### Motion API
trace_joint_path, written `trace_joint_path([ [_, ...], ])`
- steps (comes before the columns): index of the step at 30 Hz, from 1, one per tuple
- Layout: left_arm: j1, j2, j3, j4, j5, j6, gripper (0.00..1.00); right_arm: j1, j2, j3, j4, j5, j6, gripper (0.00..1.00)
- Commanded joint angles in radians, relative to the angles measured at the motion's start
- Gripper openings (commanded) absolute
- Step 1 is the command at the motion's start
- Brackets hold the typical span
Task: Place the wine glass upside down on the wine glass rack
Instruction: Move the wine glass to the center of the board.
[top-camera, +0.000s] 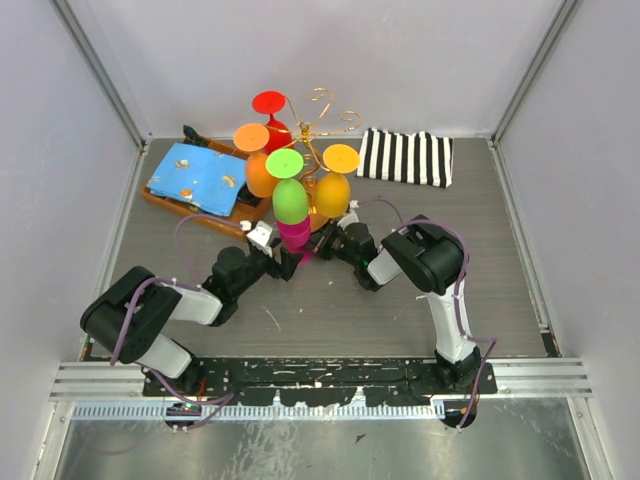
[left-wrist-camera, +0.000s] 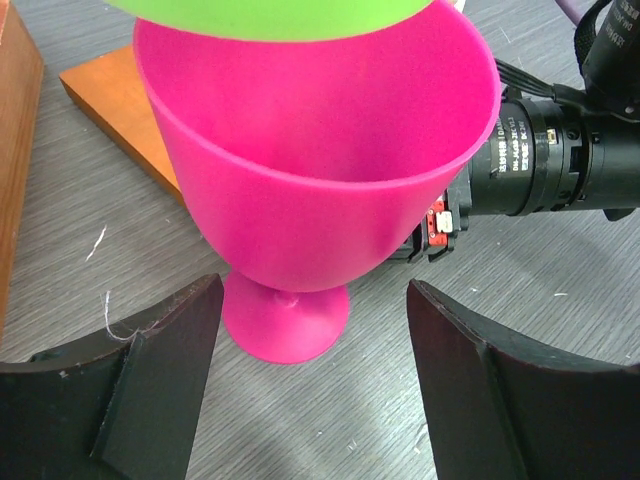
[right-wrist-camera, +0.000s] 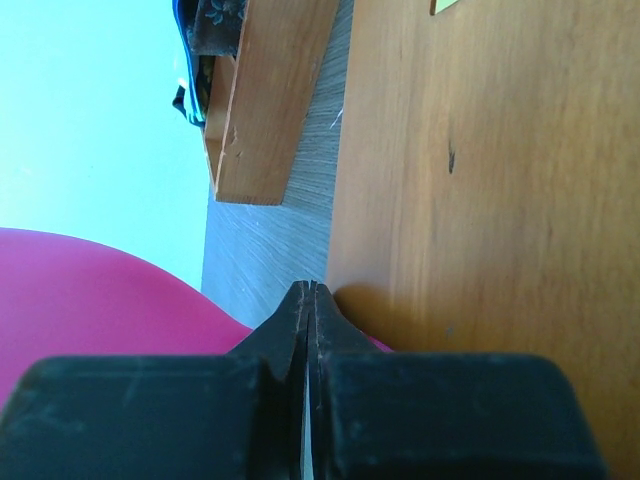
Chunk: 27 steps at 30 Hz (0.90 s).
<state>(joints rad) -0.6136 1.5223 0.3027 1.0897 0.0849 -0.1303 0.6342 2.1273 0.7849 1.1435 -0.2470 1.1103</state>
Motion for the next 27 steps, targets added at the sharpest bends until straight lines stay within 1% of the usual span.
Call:
trace_joint_path([
  [1, -0.003, -0.026, 0.004, 0.003, -0.024, 0.023, 0.81, 0.031, -0.008, -0.016, 0.035, -0.035, -0.007, 0.01],
  [12, -0.003, -0.039, -0.026, 0.001, -0.025, 0.014, 0.81, 0.046, -0.006, -0.040, 0.041, -0.027, -0.010, 0.01],
  [17, -0.004, -0.051, -0.044, 0.000, -0.029, 0.010, 0.81, 0.046, -0.025, -0.040, 0.043, 0.007, -0.020, 0.01],
  [22, -0.003, -0.064, -0.053, -0.003, -0.037, 0.013, 0.81, 0.046, -0.047, -0.014, 0.023, 0.048, -0.041, 0.01],
  [27, -0.003, -0.083, -0.056, -0.020, -0.041, 0.019, 0.82, 0.047, -0.024, 0.045, 0.010, 0.040, -0.038, 0.01],
])
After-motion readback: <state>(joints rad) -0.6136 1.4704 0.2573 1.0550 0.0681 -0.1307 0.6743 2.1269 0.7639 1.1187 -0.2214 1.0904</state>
